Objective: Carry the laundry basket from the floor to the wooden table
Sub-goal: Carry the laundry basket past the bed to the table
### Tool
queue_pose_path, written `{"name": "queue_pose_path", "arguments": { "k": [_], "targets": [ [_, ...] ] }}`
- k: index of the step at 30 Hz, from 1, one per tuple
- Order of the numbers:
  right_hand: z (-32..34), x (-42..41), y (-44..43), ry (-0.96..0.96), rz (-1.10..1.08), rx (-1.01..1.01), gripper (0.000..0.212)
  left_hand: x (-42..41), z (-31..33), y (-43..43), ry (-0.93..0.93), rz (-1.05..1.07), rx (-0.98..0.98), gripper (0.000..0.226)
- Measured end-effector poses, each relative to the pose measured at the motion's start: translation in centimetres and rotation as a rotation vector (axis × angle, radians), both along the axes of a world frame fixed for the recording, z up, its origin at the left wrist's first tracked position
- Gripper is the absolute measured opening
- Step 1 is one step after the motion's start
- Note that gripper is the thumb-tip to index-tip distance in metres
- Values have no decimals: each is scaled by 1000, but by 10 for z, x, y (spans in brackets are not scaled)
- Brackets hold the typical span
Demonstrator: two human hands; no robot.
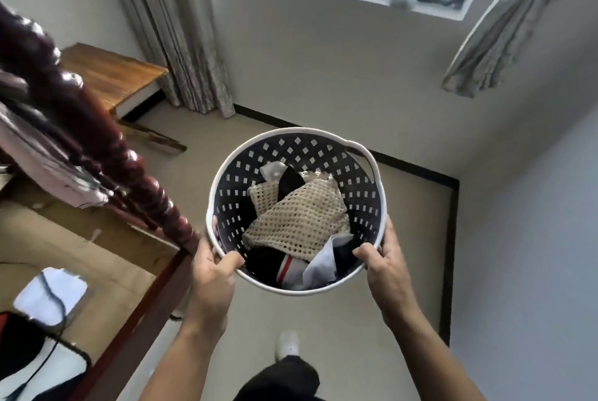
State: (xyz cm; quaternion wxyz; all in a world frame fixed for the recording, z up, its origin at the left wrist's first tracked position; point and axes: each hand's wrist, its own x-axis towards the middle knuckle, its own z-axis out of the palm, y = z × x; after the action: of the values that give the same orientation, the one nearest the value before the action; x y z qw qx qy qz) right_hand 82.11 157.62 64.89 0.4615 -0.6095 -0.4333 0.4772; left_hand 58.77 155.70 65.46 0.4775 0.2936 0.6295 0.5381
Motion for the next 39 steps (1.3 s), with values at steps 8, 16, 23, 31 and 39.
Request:
{"name": "queue_pose_path", "arguments": {
  "k": [8,16,23,31,39],
  "targets": [
    [17,9,179,88,-75,35,60,5,25,206,70,-128,76,60],
    [-15,-2,395,140,21,-10,62,-2,2,398,150,-14,65,65],
    [3,-73,583,139,321,-15,68,-55,31,524,137,312,55,62],
    [2,-206,738,99,649,-1,73,-157,8,611,96,649,39,49],
    [7,-337,860,111,714,21,71,-278,15,721,60,662,42,51]
  ]
}}
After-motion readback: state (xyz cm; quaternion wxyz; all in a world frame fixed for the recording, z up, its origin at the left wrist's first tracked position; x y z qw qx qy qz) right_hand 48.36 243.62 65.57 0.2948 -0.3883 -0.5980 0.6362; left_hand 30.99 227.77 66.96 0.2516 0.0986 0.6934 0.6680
